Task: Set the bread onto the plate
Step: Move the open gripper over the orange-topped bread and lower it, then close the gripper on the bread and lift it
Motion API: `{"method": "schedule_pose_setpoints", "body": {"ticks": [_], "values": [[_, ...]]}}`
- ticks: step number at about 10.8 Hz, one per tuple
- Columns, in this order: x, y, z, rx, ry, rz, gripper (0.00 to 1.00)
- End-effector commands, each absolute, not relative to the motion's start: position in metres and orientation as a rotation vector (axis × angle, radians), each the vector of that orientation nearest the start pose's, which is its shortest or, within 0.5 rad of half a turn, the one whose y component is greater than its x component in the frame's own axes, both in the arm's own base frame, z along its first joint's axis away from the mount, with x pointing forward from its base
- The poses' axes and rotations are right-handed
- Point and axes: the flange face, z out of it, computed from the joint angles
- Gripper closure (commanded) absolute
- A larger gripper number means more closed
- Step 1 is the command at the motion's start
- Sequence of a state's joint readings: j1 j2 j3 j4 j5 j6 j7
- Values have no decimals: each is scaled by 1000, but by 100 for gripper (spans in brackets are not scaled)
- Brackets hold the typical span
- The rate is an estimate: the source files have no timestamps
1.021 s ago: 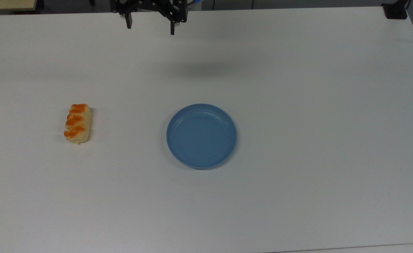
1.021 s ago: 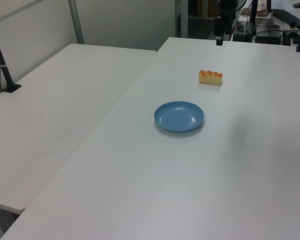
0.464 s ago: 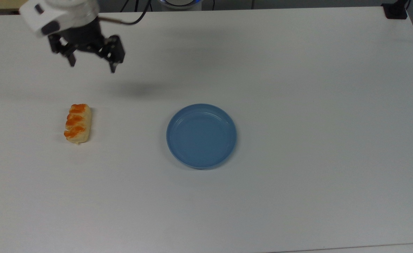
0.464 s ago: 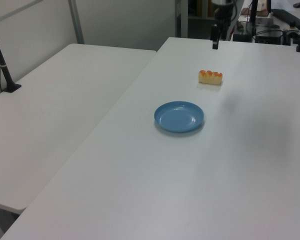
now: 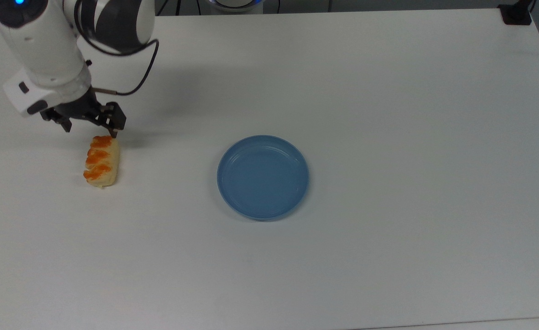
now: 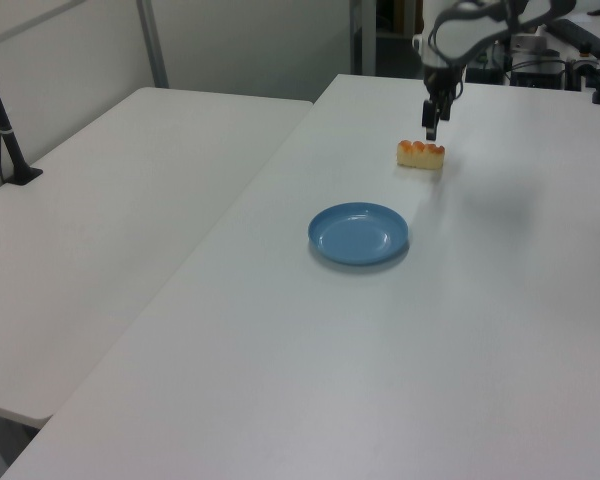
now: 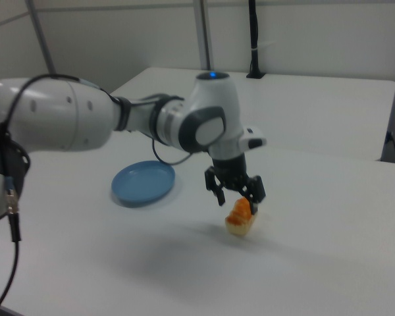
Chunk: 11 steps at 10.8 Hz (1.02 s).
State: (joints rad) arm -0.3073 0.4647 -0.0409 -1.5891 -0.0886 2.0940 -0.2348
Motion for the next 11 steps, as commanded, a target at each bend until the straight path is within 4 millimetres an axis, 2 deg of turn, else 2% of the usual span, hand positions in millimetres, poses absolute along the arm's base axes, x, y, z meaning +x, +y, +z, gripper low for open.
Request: {"method": "schedule_pose_setpoints", "body": {"ticks": [1, 2, 4, 5, 6, 7, 8, 10, 11], "values": [[658, -237, 321, -3254, 67, -61, 0], [659, -235, 319, -3246, 71, -60, 0], [666, -234, 333, -3239, 120, -108, 0], [667, -232, 333, -3233, 159, -114, 0], [668, -230, 333, -3231, 185, -119, 5], [668, -227, 330, -3231, 180, -114, 22], [670, -224, 330, -3230, 173, -118, 25], [674, -218, 329, -3234, 139, -157, 25], [673, -217, 326, -3236, 131, -151, 34]]}}
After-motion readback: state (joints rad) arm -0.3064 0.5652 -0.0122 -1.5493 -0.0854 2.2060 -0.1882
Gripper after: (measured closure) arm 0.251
